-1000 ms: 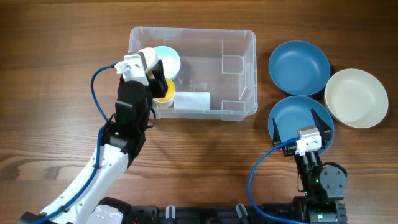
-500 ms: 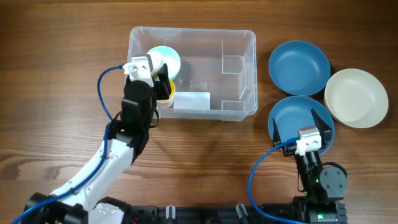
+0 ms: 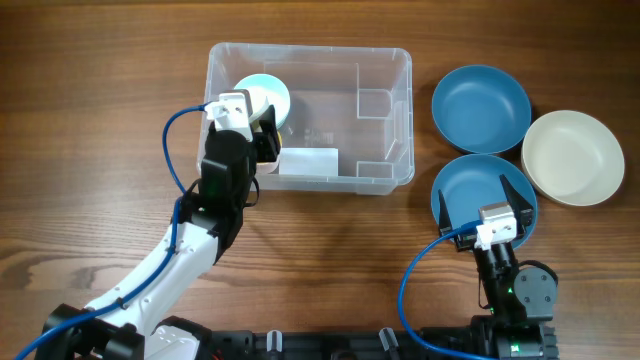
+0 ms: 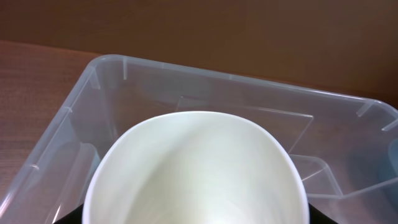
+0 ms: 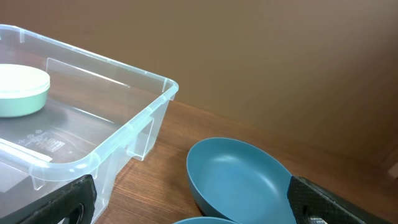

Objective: Pack container
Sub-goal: 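Lower the white cup onto the yellow cup and open the left gripper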

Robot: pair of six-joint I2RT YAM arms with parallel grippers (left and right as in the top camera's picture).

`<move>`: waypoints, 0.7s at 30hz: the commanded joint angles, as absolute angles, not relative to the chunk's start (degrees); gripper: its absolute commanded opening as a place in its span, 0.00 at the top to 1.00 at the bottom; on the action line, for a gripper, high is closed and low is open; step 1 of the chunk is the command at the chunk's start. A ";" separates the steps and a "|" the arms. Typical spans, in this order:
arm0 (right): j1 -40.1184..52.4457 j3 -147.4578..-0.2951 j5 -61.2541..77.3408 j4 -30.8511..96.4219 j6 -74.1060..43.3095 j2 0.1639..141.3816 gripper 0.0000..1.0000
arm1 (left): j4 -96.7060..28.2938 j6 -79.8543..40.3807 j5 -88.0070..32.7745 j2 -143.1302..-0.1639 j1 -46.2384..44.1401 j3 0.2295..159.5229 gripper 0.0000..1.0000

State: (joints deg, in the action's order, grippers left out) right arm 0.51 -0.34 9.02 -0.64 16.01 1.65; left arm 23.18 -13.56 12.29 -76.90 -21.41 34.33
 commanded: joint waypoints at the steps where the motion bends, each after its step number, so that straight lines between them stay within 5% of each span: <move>1: 0.84 -0.30 9.98 -0.80 16.47 1.74 0.00 | 23.33 -12.16 11.88 -77.17 -21.80 33.95 0.62; 7: 0.84 -0.30 9.98 -0.80 16.47 1.74 0.00 | 22.31 -12.19 13.17 -77.17 -21.80 33.95 0.56; 9: 0.84 -0.30 9.98 -0.80 16.49 1.74 0.00 | 22.31 -12.19 13.17 -77.17 -21.80 33.95 0.48; 11: 0.84 -0.30 9.98 -0.80 16.49 1.74 0.00 | 22.31 -12.19 13.17 -77.17 -21.80 33.95 0.29; 13: 0.84 -0.30 9.98 -0.80 16.49 1.74 0.00 | 22.33 -12.19 13.78 -77.14 -21.80 33.95 0.23; 21: 0.84 -0.30 9.98 -0.80 16.49 1.78 0.00 | 22.31 -12.21 16.58 -77.14 -21.80 33.95 0.24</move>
State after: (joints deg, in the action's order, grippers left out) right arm 0.51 -0.34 9.02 -0.67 16.01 1.65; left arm 22.24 -13.04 15.20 -76.95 -21.45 34.33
